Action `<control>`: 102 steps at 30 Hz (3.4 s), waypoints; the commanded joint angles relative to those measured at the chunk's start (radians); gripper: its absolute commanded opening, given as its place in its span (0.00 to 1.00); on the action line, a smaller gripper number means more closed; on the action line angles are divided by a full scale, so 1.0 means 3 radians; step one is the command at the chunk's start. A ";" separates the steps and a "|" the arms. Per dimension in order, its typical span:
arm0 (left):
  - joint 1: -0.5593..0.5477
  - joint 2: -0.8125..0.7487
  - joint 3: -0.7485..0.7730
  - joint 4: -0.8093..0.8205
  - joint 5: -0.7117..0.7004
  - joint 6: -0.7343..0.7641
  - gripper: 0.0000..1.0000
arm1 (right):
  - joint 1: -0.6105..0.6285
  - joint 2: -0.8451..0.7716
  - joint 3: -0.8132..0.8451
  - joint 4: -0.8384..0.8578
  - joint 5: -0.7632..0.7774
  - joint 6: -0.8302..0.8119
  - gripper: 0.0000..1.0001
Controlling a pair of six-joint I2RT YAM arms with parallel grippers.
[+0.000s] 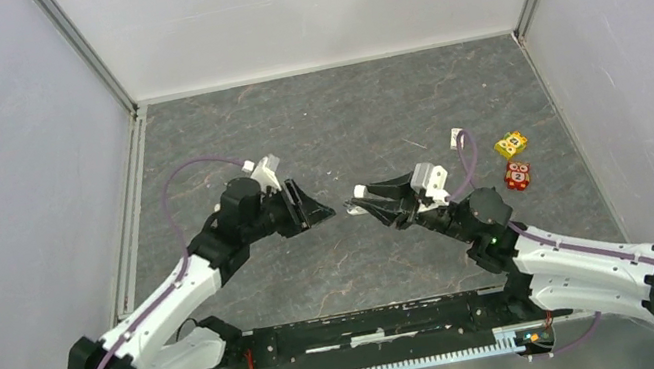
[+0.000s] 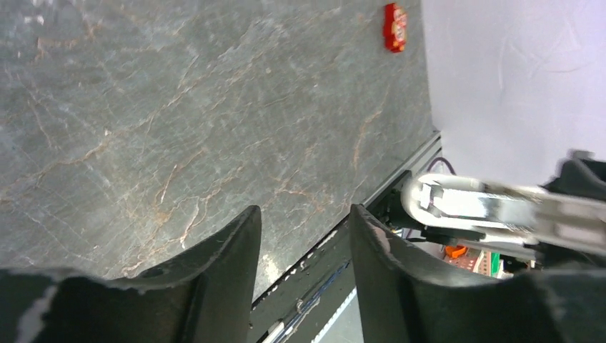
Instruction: Load the staples into the stapler
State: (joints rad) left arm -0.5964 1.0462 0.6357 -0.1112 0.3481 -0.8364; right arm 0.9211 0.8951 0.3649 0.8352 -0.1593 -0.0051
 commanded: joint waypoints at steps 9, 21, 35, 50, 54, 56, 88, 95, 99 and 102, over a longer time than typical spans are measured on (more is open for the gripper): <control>0.0009 -0.1404 -0.0150 0.0798 0.0932 0.2361 0.75 | 0.0009 -0.0058 0.0453 -0.0445 -0.0357 0.0491 0.00; -0.0001 -0.1076 -0.0044 0.0931 0.1544 0.2654 0.85 | 0.0005 0.0089 0.0485 0.0178 -0.0895 0.1128 0.00; -0.0088 -0.0760 -0.0175 0.1593 0.1836 0.2174 0.83 | 0.0006 0.0273 0.0502 0.0360 -0.0880 0.1207 0.00; -0.0262 -0.0655 -0.0201 0.1511 0.1581 0.2273 0.38 | 0.0003 0.0344 0.0475 0.0412 -0.0833 0.1184 0.00; -0.0265 -0.0650 -0.0174 0.1485 0.1517 0.2241 0.16 | 0.0002 0.0340 0.0453 0.0393 -0.0791 0.1192 0.05; -0.0262 -0.0630 -0.0166 0.1468 0.1437 0.2212 0.10 | 0.0003 0.0311 0.0443 0.0319 -0.0694 0.1192 0.15; -0.0262 0.2621 0.1927 -0.0122 -0.2941 0.0320 0.02 | -0.0004 -0.1039 0.0669 -0.2710 0.2387 0.0786 0.98; -0.0264 0.2994 0.2154 -0.0340 -0.2980 0.0208 0.04 | -0.0004 -0.1084 0.0691 -0.2882 0.2525 0.0762 0.98; -0.0262 0.3017 0.2141 -0.0348 -0.2920 0.0201 0.23 | -0.0005 -0.1099 0.0679 -0.2892 0.2544 0.0774 0.98; -0.0262 0.2998 0.2107 -0.0338 -0.2846 0.0203 0.30 | -0.0004 -0.1092 0.0690 -0.2882 0.2541 0.0787 0.98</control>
State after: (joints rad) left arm -0.6754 1.9514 1.2434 -0.2146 -0.4908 -0.7265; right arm 0.9207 0.5755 0.5289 -0.0338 0.5785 0.2375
